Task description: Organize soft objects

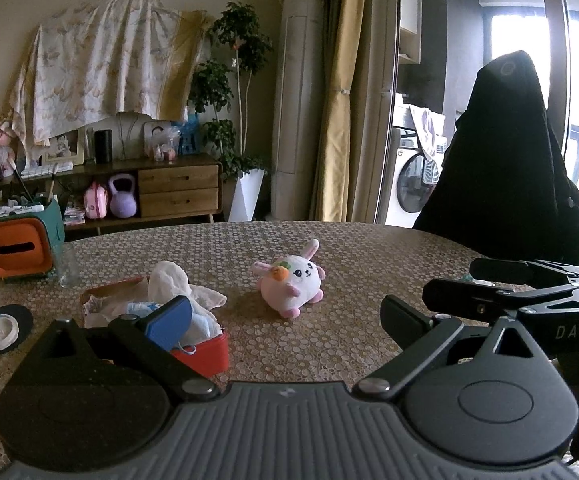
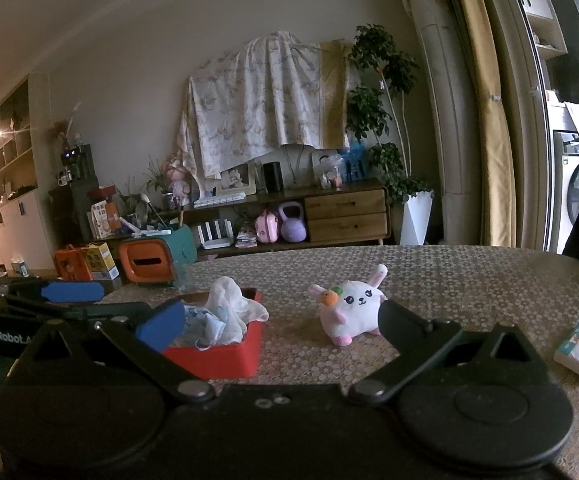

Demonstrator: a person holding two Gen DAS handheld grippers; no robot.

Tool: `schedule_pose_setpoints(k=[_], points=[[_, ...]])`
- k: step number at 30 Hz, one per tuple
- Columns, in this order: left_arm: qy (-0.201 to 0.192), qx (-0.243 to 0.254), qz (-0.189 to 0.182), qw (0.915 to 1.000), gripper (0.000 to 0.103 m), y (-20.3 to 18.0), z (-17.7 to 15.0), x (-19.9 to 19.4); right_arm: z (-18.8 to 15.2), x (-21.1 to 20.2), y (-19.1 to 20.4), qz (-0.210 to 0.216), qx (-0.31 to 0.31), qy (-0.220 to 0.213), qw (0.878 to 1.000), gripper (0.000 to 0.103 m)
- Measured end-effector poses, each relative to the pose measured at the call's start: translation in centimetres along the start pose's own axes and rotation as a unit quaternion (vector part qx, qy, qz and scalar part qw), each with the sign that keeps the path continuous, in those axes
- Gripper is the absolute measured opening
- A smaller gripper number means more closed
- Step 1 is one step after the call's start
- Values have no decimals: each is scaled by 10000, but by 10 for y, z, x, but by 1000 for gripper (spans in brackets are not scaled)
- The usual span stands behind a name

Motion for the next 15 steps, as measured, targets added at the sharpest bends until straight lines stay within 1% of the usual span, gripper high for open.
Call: schedule_pose_setpoints(k=[15], points=[[73,-46,5,10000,101,-1,-3,2,-7,5,5,2,68,44,10000,103]])
Point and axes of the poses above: each gripper's, at about its wrist camera, not at the fingertips, and x roughly the way its jaws point, y to its left, z to its top, the point moved 5 cm from there along x, roughly the way its jaws point, and after that the axes turned 14 degrees about z, right-handed, at the moved point
